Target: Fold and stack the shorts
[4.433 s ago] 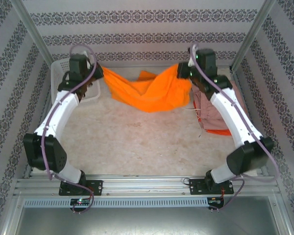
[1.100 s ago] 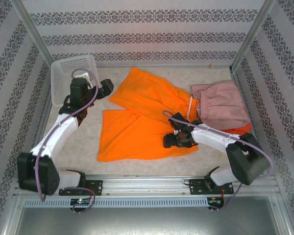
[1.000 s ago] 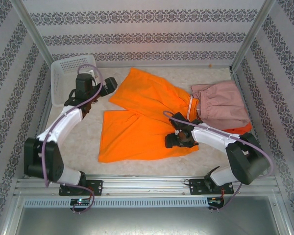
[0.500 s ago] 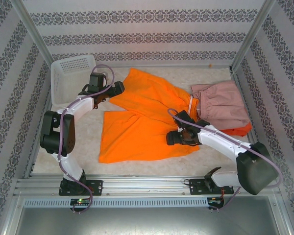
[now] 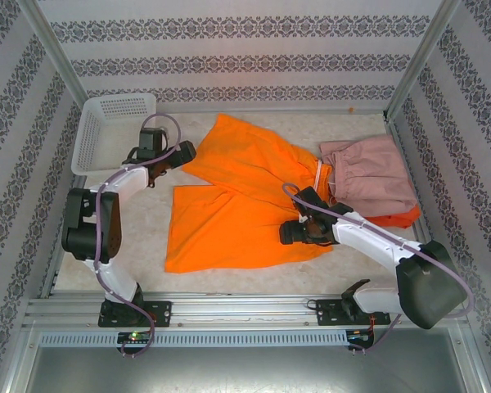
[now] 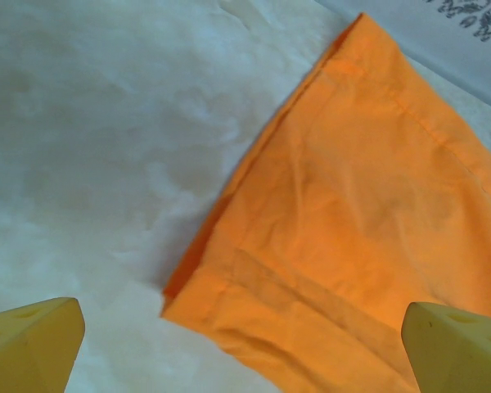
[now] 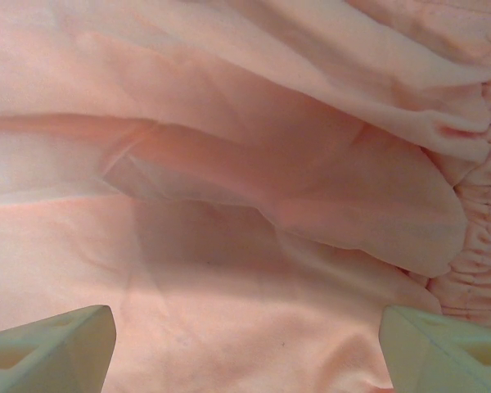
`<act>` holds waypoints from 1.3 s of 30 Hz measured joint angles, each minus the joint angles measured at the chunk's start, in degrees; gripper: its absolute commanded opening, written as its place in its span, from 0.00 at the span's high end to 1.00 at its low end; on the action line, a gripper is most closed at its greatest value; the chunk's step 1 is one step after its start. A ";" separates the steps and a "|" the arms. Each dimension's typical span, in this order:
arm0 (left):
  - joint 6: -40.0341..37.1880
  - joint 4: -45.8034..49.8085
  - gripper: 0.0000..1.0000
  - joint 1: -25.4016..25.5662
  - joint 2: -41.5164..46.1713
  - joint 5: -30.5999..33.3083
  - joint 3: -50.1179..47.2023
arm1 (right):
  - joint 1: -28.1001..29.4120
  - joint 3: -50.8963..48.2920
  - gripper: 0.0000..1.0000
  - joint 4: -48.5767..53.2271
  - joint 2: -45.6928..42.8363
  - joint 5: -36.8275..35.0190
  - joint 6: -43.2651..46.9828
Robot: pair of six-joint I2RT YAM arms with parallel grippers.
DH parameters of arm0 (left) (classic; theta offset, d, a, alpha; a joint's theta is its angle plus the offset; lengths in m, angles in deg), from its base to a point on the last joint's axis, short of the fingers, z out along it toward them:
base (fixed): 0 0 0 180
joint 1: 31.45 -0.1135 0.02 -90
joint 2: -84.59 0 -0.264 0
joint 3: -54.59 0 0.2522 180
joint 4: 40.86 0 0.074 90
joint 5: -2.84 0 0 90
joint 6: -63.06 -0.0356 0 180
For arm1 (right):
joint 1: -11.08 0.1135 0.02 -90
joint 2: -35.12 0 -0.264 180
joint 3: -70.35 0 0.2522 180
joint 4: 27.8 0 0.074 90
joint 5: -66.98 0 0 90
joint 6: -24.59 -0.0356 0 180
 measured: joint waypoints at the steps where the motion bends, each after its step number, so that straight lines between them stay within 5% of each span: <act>1: 0.00 -0.07 0.00 -0.35 0.55 0.00 -0.48 | 0.00 0.00 0.16 -0.15 0.11 0.00 0.00; 14: 0.31 -0.24 0.01 -1.99 12.72 -1.36 -7.67 | -1.86 0.13 0.15 -1.29 -2.64 3.52 0.44; 22: 1.97 -1.42 0.01 5.70 21.62 -3.28 -11.76 | -11.19 4.85 0.15 -5.99 -6.91 8.44 0.00; 29: 6.01 -5.97 0.01 13.46 16.74 -3.74 -18.23 | -16.46 16.04 0.15 -11.17 8.09 14.69 -1.05; 39: 10.25 -13.86 0.01 14.08 11.13 -2.78 -26.80 | -16.50 31.12 0.16 -11.67 28.63 17.53 -0.81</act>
